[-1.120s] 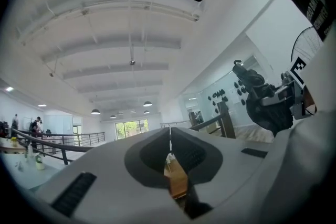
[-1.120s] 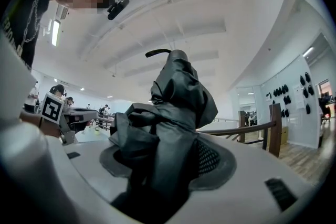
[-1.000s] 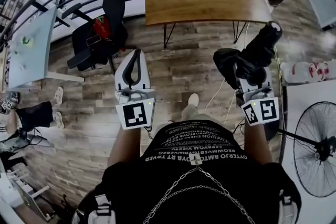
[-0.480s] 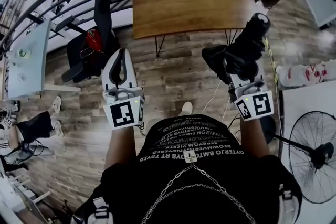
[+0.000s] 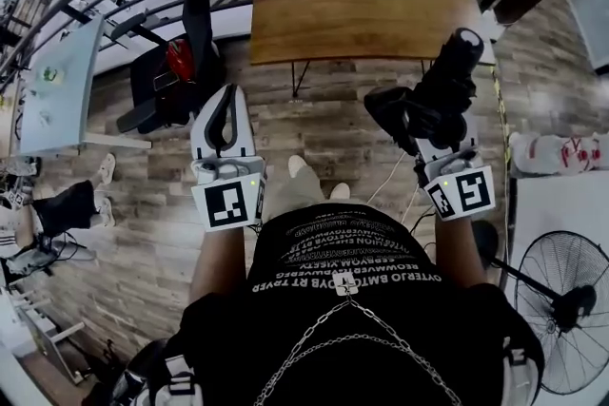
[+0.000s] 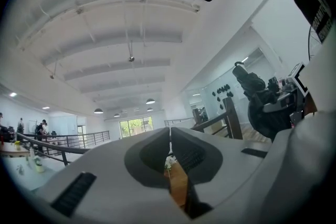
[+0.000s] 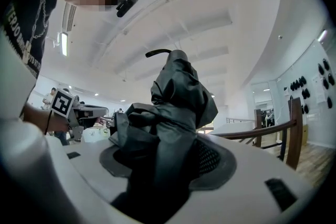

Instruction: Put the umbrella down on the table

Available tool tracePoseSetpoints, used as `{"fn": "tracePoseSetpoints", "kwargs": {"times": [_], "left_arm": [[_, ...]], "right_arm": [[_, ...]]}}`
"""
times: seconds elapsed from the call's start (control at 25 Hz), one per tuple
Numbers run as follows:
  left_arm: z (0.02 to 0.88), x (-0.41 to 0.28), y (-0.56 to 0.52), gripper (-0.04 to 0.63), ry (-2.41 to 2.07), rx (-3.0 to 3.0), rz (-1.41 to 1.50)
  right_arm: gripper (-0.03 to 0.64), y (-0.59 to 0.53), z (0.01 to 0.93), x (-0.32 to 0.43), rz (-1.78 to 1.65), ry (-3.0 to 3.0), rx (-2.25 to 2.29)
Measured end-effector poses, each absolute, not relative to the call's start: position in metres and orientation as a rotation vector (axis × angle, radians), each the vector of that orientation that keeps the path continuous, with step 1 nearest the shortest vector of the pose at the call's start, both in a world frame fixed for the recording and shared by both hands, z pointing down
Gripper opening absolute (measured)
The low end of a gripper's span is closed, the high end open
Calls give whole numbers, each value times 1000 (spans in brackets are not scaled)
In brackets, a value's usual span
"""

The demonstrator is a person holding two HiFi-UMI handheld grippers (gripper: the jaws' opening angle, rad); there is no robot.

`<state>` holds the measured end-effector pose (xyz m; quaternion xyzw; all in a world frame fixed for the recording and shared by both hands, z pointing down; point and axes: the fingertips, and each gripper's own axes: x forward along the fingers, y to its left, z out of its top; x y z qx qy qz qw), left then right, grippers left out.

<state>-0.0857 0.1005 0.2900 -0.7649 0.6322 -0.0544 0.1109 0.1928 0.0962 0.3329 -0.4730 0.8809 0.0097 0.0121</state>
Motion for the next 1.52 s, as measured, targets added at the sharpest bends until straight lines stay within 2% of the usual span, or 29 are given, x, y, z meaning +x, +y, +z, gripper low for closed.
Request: {"fn": "tracePoseSetpoints", "kwargs": {"times": [0.52, 1.52], "left_arm": [[304, -76, 57, 32, 1798, -2314, -161], [314, -87, -109, 32, 1667, -2436, -190]], "right_arm": [[273, 56, 340, 190, -55, 2745, -1481], [273, -74, 328, 173, -87, 2639, -1631]]}}
